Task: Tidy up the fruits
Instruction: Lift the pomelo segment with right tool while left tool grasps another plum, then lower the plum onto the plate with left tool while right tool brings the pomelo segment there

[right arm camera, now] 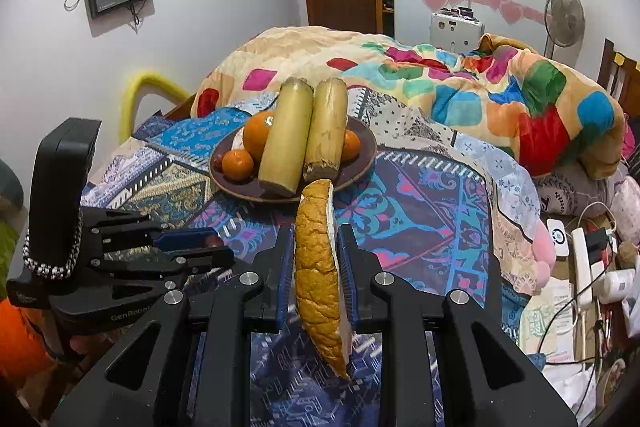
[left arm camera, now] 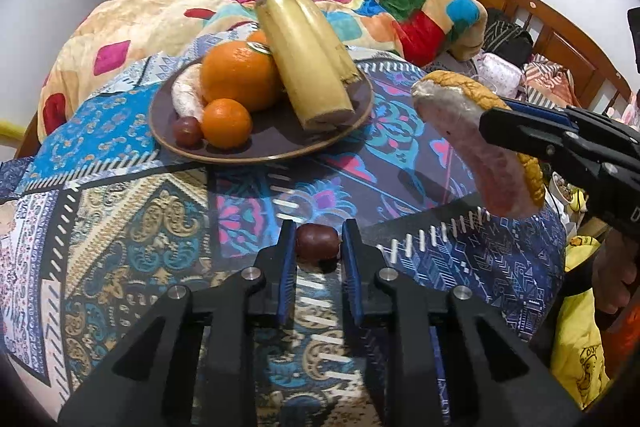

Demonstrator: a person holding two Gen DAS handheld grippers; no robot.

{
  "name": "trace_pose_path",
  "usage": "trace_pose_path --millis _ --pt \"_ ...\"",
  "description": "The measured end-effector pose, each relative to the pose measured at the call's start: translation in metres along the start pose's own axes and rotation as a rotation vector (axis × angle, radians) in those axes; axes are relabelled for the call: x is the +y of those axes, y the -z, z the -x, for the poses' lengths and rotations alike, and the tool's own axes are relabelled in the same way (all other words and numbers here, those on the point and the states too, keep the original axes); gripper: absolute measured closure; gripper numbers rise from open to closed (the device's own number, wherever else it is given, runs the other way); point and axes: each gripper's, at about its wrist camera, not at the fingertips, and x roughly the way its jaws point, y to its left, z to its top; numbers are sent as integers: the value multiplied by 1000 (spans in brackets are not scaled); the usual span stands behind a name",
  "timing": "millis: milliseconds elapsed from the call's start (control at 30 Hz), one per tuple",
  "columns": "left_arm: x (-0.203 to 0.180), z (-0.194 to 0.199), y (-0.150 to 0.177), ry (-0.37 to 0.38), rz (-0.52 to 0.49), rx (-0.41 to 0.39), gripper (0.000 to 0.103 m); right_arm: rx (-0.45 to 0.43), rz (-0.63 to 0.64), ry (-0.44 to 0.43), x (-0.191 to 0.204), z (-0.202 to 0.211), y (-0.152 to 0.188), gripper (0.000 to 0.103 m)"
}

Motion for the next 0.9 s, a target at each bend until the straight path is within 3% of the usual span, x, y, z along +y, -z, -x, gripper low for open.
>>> trace_pose_path --millis 433,733,900 --pt "46 24 -33 -60 31 -93 81 -57 8 12 15 -22 -44 83" --pt "67 7 -70 -78 32 -117 81 -108 4 96 21 -54 -83 83" --pt "76 -2 -80 -78 41 -114 81 -103 0 108 23 -70 -85 83"
